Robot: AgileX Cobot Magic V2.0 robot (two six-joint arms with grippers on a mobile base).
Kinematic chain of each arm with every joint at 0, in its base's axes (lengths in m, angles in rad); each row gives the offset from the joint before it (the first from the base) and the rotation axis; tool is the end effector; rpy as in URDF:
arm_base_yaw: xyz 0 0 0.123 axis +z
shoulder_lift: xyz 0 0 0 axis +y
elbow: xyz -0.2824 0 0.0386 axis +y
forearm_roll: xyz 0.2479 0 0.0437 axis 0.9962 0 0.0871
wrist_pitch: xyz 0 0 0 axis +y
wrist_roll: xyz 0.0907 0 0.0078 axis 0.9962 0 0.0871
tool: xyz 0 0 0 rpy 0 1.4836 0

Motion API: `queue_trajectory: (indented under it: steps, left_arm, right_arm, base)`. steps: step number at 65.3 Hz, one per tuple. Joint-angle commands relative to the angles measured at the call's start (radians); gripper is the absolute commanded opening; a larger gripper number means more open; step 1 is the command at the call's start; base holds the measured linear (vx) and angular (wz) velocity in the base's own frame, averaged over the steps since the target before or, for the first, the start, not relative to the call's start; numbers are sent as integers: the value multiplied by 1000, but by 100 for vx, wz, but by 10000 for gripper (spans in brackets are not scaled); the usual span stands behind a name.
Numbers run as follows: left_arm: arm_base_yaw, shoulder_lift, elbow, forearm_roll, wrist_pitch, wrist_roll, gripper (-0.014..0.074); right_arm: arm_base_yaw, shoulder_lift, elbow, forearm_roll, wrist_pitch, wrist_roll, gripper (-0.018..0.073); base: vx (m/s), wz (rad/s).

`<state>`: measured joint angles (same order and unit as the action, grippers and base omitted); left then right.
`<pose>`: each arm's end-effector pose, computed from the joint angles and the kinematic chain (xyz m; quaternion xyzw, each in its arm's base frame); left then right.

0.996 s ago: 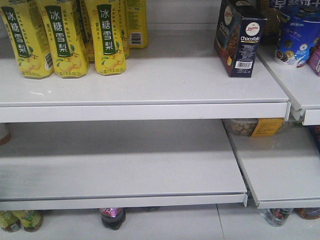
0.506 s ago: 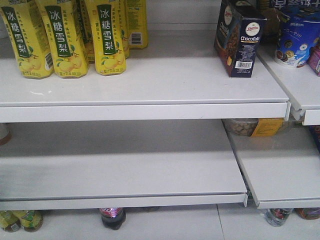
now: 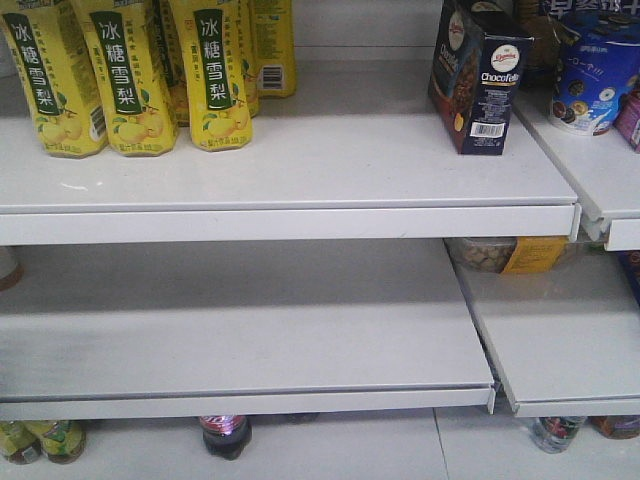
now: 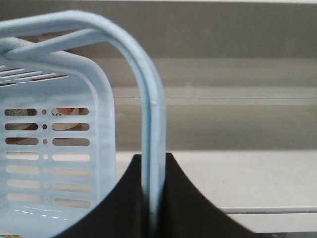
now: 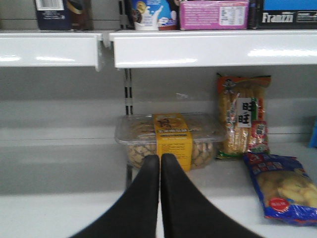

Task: Left arm holds basket, right arm returns cookies

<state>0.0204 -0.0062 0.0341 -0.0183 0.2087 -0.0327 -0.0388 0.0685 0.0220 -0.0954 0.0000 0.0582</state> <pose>0.0564 0.0008 0.1829 -0.0257 0.7575 -0.0113 0.6523 0.0627 -0.0024 0.2015 0.0006 0.7083 -0.0268 0.7054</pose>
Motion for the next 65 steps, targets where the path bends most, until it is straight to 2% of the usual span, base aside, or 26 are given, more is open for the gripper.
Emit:
queue_trajectory:
  steps: [1, 14, 25, 65]
  left_arm:
    - [3, -22, 10, 9, -108, 18, -6]
    - [3, -22, 10, 9, -108, 18, -6]
    - [3, -22, 10, 9, -108, 18, -6]
    - [3, -22, 10, 9, -108, 18, -6]
  right_arm:
    - [40, -9, 5, -12, -114, 1, -8]
    - [96, -64, 5, -12, -34, 6, -8]
    - [153, -90, 7, -11, -24, 6, -8]
    - [151, -90, 7, -10, -25, 9, -8]
  base:
    - [0, 0]
    - [0, 0]
    - [0, 0]
    - [0, 0]
